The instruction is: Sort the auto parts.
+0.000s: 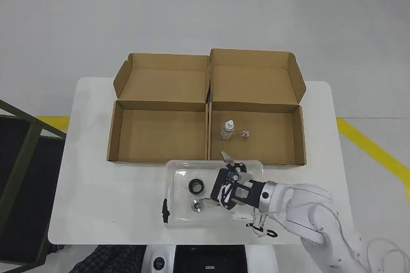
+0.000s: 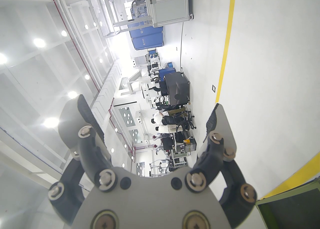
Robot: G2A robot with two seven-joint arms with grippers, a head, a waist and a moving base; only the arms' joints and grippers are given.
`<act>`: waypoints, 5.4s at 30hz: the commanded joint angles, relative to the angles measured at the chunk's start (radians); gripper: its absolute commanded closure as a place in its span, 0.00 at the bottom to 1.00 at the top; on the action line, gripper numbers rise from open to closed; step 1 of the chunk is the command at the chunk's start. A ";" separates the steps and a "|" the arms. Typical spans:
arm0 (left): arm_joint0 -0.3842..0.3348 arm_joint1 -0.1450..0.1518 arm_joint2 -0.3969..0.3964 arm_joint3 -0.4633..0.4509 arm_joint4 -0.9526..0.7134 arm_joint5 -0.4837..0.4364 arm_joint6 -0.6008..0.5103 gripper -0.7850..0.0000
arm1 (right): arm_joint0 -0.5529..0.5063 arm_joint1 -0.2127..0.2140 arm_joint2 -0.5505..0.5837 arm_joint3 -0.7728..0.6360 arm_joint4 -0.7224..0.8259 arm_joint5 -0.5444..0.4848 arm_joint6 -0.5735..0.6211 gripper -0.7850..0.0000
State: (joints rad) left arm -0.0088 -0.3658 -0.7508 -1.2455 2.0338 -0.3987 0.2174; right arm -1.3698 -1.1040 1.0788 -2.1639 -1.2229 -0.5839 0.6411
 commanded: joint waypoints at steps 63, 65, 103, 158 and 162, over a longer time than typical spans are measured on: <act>0.000 0.000 0.000 0.000 0.000 0.000 0.000 0.00 | 0.176 -0.059 -0.247 0.361 -0.061 0.052 -0.075 0.51; 0.000 0.000 0.000 0.000 0.000 0.000 0.000 0.00 | 0.182 -0.061 -0.249 0.366 -0.059 0.051 -0.075 0.51; 0.000 0.000 0.000 0.000 0.000 0.000 0.000 0.00 | 0.177 -0.060 -0.182 0.271 0.046 0.003 -0.132 1.00; 0.000 0.000 0.000 0.000 0.000 0.000 0.000 0.00 | 0.093 -0.016 0.123 0.023 0.243 -0.006 -0.275 1.00; 0.000 0.000 0.000 0.000 0.000 0.000 0.000 0.00 | 0.098 -0.015 0.127 0.029 0.249 -0.006 -0.275 1.00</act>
State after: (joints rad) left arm -0.0088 -0.3658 -0.7508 -1.2455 2.0338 -0.3987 0.2174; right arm -1.2735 -1.1194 1.2052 -2.1368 -0.9749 -0.5891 0.3664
